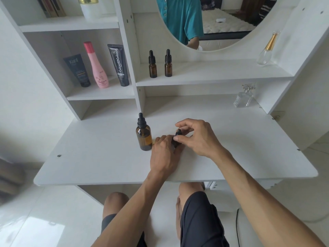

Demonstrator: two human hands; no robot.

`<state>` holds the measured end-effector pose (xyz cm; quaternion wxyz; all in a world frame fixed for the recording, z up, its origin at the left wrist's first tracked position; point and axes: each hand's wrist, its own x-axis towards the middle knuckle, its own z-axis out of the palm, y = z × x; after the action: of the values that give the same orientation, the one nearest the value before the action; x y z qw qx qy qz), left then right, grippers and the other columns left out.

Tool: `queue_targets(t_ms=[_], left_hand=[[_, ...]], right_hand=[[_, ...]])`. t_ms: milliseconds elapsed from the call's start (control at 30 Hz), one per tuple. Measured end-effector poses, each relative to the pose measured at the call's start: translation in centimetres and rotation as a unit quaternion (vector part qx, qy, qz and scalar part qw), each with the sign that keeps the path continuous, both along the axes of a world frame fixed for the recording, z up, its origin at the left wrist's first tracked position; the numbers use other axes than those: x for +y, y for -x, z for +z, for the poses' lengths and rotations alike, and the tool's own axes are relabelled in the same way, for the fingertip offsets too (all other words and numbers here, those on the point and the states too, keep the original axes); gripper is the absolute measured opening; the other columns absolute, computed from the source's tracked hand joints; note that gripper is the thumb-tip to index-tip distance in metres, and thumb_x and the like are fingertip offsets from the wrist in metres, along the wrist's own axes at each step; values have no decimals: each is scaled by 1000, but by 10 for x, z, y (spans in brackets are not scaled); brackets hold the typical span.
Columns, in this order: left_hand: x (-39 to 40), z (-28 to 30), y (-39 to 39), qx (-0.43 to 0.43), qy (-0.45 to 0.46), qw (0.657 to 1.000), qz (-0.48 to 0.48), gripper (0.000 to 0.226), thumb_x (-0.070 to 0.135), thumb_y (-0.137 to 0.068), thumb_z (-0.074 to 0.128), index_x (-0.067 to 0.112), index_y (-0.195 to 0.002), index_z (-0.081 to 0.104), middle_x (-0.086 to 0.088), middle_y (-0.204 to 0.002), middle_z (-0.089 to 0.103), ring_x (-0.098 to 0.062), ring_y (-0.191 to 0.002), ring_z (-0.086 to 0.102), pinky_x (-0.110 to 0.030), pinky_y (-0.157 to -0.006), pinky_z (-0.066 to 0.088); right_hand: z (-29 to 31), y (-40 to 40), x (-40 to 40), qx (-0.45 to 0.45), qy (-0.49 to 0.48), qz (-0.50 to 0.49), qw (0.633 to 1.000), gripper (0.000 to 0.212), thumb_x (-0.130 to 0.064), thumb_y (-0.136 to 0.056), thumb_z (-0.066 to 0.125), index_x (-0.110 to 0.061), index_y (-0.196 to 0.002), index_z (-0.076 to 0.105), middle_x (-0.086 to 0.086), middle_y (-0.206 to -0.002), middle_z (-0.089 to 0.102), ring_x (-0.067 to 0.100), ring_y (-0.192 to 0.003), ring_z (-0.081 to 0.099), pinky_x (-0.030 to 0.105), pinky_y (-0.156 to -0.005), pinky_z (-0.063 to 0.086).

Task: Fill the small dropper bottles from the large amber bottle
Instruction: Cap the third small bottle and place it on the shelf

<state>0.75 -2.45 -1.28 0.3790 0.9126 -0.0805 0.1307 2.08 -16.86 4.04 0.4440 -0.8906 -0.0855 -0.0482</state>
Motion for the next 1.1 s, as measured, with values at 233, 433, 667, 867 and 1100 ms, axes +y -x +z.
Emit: queue_targets(t_ms=[233,433,667,867,1100], left_hand=[[0,-2,-1,-2,3,1000,3,23,32,-90,64,9,-95,64,-11,-94,67,-29,-87,52,-42,-75,45],[0,-4,-1,-2,2,1000,1,23,33,-90,64,10,-95,64,-10,-94,67,-30,-88,53,-43,-76,46],[0,-3,0,0,2,1000,-2,22,32,-90,62,11,-94,63,-11,-94,66,-31,-88,53,-43,-76,45],[2,-5,0,-5,-1,1000,-3,24,34,-91,62,10,-96,64,-11,-93,67,-30,-87,53,-43,-76,45],[1,-6,0,-3,-1,1000,-2,24,33,-91,61,10,-96,63,-11,-94,66,-30,-88,53,-44,-78,45]], right_hand=[[-3,1,1,0,-6,-4,1000,41,-19,-77,84,-23,-115,71,-9,-100,74,3,-94,68,15,-77,48],[-7,2,-1,13,-25,-2,1000,40,-18,-77,83,-25,-115,71,-7,-104,75,0,-94,69,19,-80,51],[-8,3,1,24,-38,-2,999,41,-13,-78,80,-26,-115,71,-10,-104,75,-2,-94,68,17,-78,48],[-9,4,2,13,-41,-21,999,40,-20,-75,84,-29,-112,72,-11,-99,74,-3,-94,67,5,-73,44],[-10,4,3,15,-51,-31,998,38,-22,-75,86,-28,-110,73,-12,-95,74,-6,-89,67,2,-71,43]])
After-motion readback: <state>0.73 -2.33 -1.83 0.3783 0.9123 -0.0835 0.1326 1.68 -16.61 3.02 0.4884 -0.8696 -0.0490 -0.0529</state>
